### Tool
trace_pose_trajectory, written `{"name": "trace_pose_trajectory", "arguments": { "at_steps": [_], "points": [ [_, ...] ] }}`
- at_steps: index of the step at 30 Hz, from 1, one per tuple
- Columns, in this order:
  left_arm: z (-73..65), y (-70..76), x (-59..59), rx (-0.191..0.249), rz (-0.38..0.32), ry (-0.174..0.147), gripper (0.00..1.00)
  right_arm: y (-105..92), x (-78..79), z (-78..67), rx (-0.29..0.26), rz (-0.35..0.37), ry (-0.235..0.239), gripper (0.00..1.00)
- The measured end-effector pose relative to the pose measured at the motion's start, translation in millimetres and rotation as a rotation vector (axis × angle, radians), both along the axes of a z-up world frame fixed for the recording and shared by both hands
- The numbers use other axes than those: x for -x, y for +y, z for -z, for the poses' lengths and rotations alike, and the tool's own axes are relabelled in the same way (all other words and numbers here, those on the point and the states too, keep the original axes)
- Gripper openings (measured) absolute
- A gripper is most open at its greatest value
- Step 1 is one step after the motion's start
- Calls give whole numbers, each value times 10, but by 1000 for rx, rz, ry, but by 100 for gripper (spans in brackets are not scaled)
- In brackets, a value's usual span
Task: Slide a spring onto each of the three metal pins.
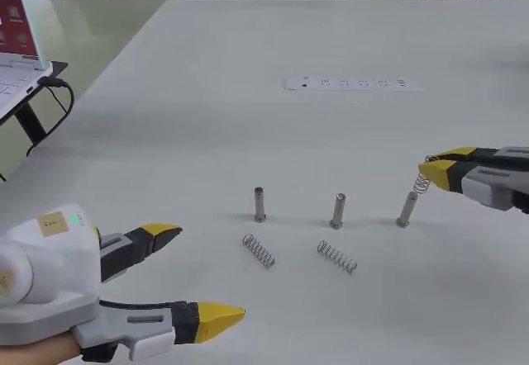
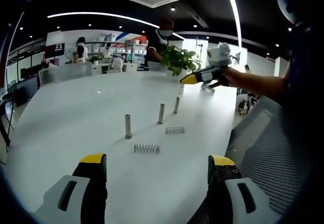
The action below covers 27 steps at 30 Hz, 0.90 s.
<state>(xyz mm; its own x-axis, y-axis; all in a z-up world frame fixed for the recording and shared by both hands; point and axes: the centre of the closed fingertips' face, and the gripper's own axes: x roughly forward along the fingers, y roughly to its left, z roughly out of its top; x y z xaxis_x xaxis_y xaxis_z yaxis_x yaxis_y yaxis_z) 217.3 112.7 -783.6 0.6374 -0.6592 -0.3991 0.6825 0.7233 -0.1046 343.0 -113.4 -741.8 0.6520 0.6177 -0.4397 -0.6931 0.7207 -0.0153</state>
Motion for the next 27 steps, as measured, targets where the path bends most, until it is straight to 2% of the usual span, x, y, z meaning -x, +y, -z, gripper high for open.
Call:
{"name": "trace_pose_trajectory", "arguments": {
  "at_steps": [4,13,17,27],
  "points": [
    [7,-5,2,-4,1,3,78,31,0,49,7,-7,7,8],
    [7,5,-4,-3,-4,4,78,60,-27,59,14,-10,6,8],
    [7,9,-7,-1,-7,5,78,63,-8,92,16,-16,28,8],
    [14,8,-8,-7,-5,9,78,53,-16,173,22,-18,29,8]
  ]
}}
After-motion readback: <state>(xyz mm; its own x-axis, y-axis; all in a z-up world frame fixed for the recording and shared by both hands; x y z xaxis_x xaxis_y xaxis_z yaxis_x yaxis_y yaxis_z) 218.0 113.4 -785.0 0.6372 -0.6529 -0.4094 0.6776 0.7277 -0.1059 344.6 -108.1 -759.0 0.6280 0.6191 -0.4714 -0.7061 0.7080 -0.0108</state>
